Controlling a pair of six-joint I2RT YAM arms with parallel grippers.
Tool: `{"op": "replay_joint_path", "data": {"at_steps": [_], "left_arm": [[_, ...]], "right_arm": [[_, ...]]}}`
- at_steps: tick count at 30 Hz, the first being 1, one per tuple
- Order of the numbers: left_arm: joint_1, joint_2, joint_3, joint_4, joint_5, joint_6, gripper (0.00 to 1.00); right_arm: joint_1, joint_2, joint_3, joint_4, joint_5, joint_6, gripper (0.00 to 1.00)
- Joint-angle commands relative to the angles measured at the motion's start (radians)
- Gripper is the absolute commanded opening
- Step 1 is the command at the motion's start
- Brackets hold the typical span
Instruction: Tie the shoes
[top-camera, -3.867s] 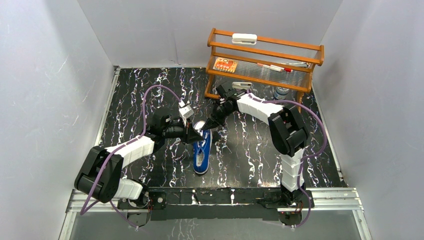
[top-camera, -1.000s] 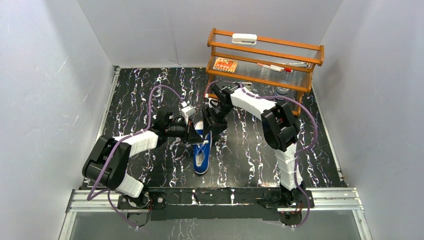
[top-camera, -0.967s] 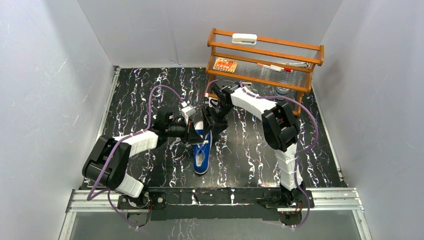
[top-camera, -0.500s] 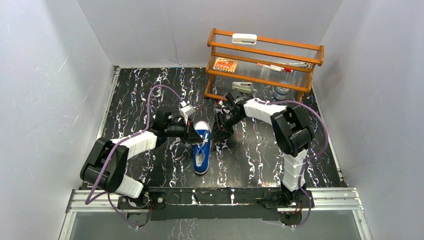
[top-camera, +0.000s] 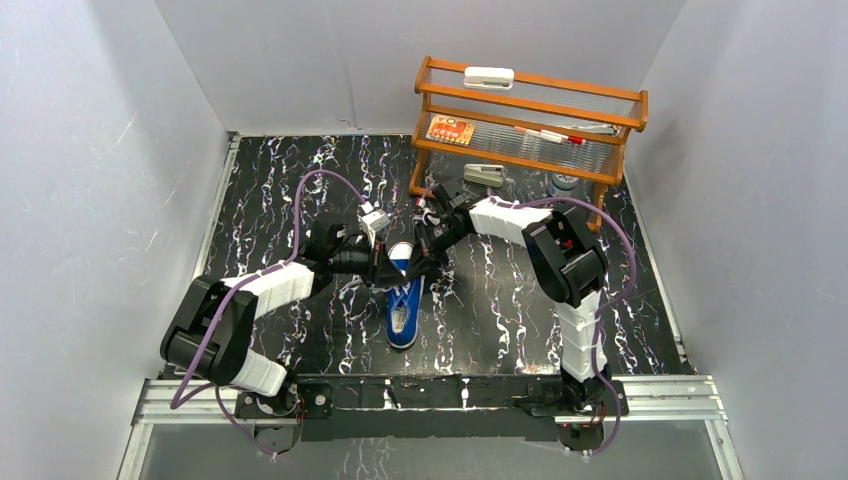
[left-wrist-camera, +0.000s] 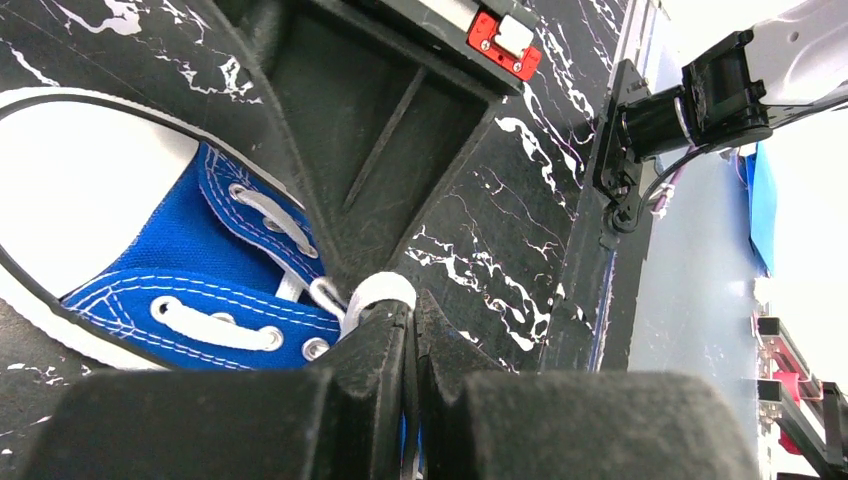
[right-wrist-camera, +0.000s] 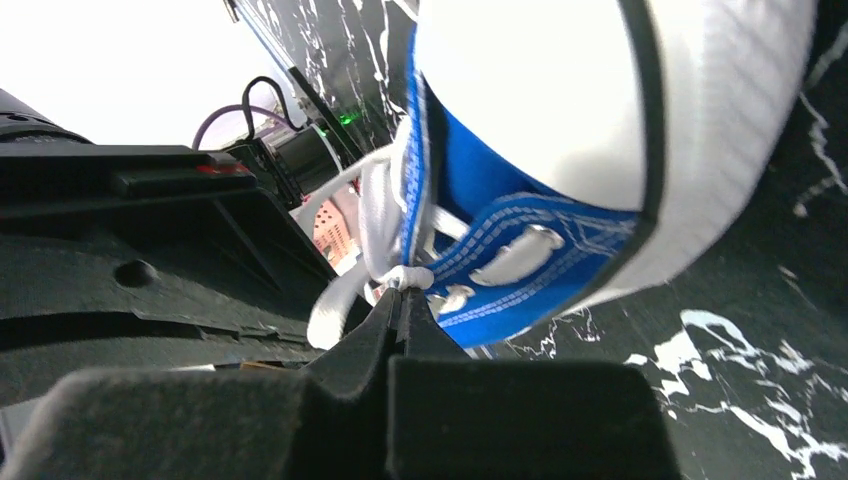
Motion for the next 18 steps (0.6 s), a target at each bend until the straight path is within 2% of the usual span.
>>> {"op": "replay_joint_path", "data": {"at_steps": [1,3,7,10,13,18], "left_arm": [[0.000,-0.033,0.027,0.018,0.049,0.001,0.03],[0.002,-0.030,0.030,0.011,0.042,0.009,0.03],[0.008,-0.008,0.044,-0.013,0.017,0.031,0.03],[0.019,0.017,0.040,-0.007,0.014,0.042,0.03],[0.025,0.034,0.037,0.005,0.017,0.045,0.03],[0.030,0.052,0.038,0.024,0.016,0.041,0.03]], "right_arm": [[0.024,0.003,0.075,0.010,-0.062,-0.062,0.00],[0.040,0.007,0.077,0.027,-0.119,-0.069,0.00],[0.056,-0.015,0.050,-0.029,-0.130,-0.114,0.00],[0.044,-0.052,0.009,-0.049,-0.086,-0.128,0.00],[0.023,-0.048,0.046,-0.135,-0.033,-0.165,0.00],[0.016,-0.024,0.197,-0.337,0.106,-0.263,0.25]]}}
